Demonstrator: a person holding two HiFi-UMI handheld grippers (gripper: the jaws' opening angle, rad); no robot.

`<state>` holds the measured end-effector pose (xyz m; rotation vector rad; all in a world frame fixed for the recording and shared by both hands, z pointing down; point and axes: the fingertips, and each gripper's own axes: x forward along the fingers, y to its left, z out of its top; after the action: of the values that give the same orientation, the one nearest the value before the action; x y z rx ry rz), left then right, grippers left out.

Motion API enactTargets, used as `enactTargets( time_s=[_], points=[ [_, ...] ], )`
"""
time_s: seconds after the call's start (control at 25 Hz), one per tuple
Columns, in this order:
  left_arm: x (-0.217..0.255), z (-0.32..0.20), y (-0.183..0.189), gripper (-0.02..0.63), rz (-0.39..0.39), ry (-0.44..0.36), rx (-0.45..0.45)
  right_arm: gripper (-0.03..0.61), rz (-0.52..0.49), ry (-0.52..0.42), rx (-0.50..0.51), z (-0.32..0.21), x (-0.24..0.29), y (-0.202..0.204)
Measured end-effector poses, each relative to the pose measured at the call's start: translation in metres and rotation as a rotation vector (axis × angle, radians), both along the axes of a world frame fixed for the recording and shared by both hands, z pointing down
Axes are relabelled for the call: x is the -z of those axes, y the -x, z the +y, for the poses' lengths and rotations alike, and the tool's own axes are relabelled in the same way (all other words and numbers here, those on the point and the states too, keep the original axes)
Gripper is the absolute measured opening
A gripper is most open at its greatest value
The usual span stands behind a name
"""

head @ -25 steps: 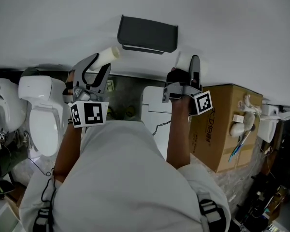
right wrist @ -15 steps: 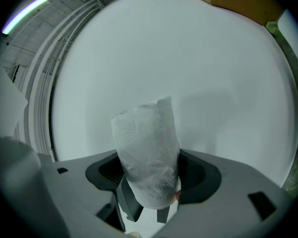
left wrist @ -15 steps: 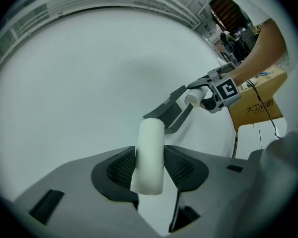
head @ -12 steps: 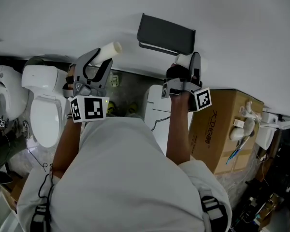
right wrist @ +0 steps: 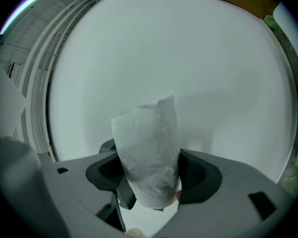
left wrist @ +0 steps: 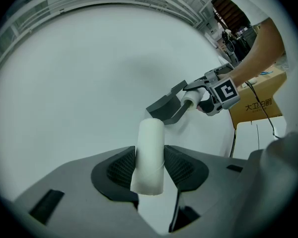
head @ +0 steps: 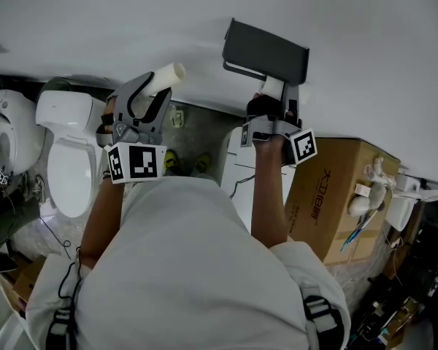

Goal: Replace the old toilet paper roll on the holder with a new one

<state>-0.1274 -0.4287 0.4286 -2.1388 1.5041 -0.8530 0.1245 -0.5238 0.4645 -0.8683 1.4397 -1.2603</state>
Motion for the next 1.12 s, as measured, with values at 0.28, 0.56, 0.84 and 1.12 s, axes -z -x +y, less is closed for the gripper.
enactTargets(
  time_s=[0.28,0.56,0.84,1.12],
  points=[
    [0.003,0.006,0.006,0.204,0.010,0.003,0.029,0.305,-0.013,0.011,0.051,-0.001,0.001,0.022],
    [0.000,0.024,0.031,0.204,0.018,-0.003,0.051,0.304,-0.019,0.007,0.101,0.006,-0.002,0.067],
    [0.004,0.026,0.033,0.203,0.028,-0.008,0.084,0.305,-0.046,0.009,0.141,-0.004,0.001,0.084],
    [0.006,0.026,0.053,0.204,0.045,-0.015,0.087,0.304,-0.046,0.025,0.140,0.001,-0.003,0.106]
  ],
)
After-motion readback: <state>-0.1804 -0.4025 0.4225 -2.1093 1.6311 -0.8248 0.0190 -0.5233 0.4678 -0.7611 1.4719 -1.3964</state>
